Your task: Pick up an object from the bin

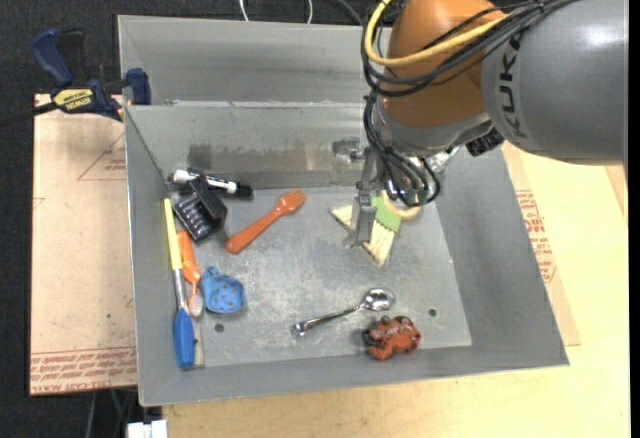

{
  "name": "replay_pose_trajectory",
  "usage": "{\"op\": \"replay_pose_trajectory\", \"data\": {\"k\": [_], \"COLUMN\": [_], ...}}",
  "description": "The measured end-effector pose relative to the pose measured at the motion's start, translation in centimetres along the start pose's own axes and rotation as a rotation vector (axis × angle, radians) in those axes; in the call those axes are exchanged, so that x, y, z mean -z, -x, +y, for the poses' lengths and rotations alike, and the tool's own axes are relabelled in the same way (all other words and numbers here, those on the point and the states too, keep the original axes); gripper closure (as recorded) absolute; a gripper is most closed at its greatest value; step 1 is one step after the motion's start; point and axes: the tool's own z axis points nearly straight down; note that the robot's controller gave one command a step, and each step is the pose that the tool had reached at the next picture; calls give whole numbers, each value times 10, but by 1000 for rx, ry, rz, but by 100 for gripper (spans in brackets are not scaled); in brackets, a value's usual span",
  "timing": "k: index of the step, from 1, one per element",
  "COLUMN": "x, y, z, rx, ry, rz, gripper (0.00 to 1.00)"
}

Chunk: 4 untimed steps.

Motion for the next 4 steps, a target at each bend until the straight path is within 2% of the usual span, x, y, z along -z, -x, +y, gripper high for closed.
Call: {"op": "replay_pose_trajectory", "data": {"k": [1,2,3,4], "x": [4,-38,-61,-103], "y": [2,16,28,40], "z": [0,-5,19,22], "rx": [-1,8,187,27], "ry": [0,1,0,1], "rz": [-7,-11,-15,-13], "gripper": [0,0,0,0]}}
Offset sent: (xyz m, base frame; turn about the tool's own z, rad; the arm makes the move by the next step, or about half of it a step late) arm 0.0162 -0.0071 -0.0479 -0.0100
